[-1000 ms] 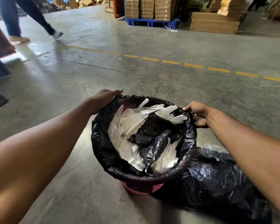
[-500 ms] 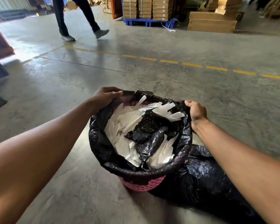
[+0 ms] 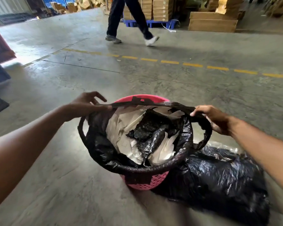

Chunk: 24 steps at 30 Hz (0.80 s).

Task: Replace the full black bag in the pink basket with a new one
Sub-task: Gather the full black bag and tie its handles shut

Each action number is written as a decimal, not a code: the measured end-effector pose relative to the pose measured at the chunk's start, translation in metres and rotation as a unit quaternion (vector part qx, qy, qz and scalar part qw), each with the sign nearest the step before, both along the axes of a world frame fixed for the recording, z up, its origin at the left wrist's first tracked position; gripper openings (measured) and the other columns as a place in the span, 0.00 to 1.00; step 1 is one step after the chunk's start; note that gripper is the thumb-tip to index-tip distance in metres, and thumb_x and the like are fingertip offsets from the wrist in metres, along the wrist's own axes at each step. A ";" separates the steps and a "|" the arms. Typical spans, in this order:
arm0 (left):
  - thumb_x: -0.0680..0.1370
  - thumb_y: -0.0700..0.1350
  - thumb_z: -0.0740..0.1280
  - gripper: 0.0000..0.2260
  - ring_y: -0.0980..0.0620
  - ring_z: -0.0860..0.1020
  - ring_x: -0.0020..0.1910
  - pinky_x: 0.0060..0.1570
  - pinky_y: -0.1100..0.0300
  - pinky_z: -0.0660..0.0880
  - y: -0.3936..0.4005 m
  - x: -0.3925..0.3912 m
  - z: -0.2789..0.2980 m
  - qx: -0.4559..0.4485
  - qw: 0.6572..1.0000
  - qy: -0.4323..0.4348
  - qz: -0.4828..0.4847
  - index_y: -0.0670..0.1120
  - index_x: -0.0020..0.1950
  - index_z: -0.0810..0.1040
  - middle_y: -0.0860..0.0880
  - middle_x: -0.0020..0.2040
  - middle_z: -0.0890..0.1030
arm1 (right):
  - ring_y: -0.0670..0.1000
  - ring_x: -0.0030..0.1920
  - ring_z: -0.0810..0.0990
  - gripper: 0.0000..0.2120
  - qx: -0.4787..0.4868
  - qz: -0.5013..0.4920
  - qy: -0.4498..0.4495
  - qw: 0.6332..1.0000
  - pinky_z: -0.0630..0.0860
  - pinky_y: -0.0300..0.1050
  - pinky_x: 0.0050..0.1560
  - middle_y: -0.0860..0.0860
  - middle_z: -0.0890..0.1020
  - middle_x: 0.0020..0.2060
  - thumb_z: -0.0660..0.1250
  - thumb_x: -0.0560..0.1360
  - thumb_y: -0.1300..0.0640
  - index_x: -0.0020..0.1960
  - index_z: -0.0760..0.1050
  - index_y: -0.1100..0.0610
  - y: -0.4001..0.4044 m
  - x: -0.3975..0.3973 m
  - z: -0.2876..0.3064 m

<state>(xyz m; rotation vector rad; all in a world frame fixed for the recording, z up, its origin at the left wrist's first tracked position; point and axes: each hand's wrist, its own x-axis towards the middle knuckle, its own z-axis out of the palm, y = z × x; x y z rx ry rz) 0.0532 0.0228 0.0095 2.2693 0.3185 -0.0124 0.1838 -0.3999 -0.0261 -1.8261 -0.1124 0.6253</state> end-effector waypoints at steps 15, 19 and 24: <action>0.50 0.61 0.86 0.47 0.42 0.82 0.62 0.62 0.45 0.79 -0.009 -0.114 -0.024 -0.304 0.944 0.119 0.059 0.44 0.65 0.82 0.41 0.63 0.84 | 0.58 0.42 0.84 0.14 0.059 -0.049 0.154 0.985 0.82 0.45 0.36 0.58 0.88 0.44 0.77 0.64 0.66 0.48 0.80 0.62 -0.022 -0.093 0.001; 0.54 0.60 0.85 0.41 0.39 0.81 0.65 0.70 0.42 0.74 -0.011 -0.135 -0.021 -0.303 0.944 0.123 0.048 0.42 0.63 0.83 0.42 0.62 0.85 | 0.54 0.41 0.81 0.19 0.074 -0.018 0.169 0.983 0.75 0.41 0.36 0.56 0.86 0.45 0.78 0.59 0.67 0.46 0.78 0.54 -0.024 -0.112 0.006; 0.77 0.48 0.73 0.13 0.45 0.86 0.49 0.41 0.61 0.84 -0.015 -0.152 -0.001 -0.224 0.972 0.046 0.056 0.43 0.58 0.84 0.41 0.57 0.87 | 0.48 0.33 0.82 0.18 0.055 0.048 0.131 0.989 0.74 0.38 0.26 0.52 0.85 0.36 0.78 0.60 0.64 0.46 0.77 0.55 -0.033 -0.126 0.042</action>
